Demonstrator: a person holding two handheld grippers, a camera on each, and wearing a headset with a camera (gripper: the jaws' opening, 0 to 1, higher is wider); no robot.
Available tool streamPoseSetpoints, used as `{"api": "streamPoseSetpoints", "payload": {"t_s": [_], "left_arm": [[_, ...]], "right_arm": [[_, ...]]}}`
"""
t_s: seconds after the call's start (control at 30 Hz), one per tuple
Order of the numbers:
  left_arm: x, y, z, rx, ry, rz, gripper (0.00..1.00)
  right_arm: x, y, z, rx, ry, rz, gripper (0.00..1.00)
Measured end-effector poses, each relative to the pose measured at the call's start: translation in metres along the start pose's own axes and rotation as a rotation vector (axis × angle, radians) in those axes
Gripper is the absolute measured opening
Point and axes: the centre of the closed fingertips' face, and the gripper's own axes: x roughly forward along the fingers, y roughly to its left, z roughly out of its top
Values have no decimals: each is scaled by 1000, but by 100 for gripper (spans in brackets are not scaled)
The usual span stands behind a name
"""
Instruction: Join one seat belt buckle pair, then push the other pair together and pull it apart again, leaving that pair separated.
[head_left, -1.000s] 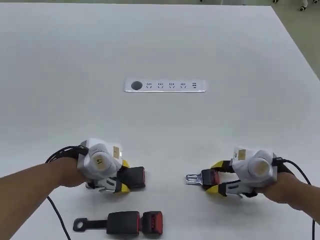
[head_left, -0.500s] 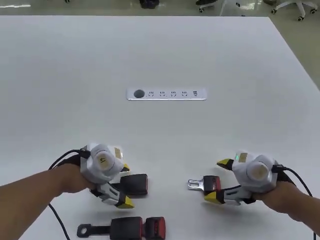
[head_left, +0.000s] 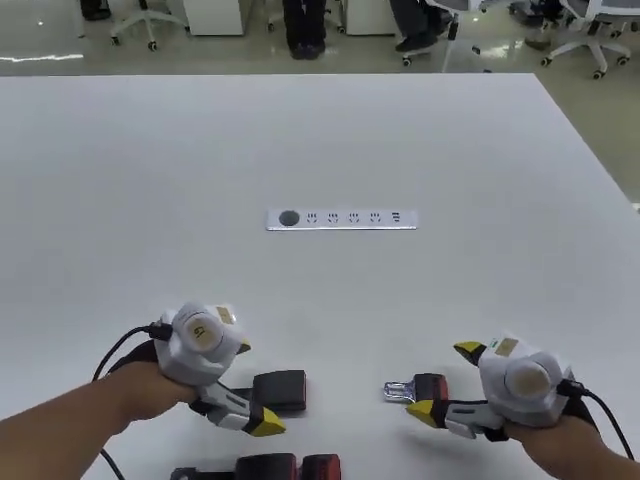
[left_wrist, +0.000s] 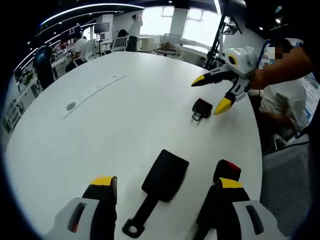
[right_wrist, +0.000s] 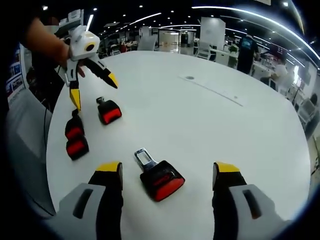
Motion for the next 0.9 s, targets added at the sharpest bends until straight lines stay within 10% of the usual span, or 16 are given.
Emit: {"api": "streamPoseSetpoints", "payload": {"t_s": [0.57,0.9], "left_arm": [[-50,-8,0,-174,-200,137,100],[-74,-35,-10,-234,-291,175,100]], "right_arm": [[-36,3,28,94,-130,-151,81],[-59,24,29,107,-185,-191,84]]}}
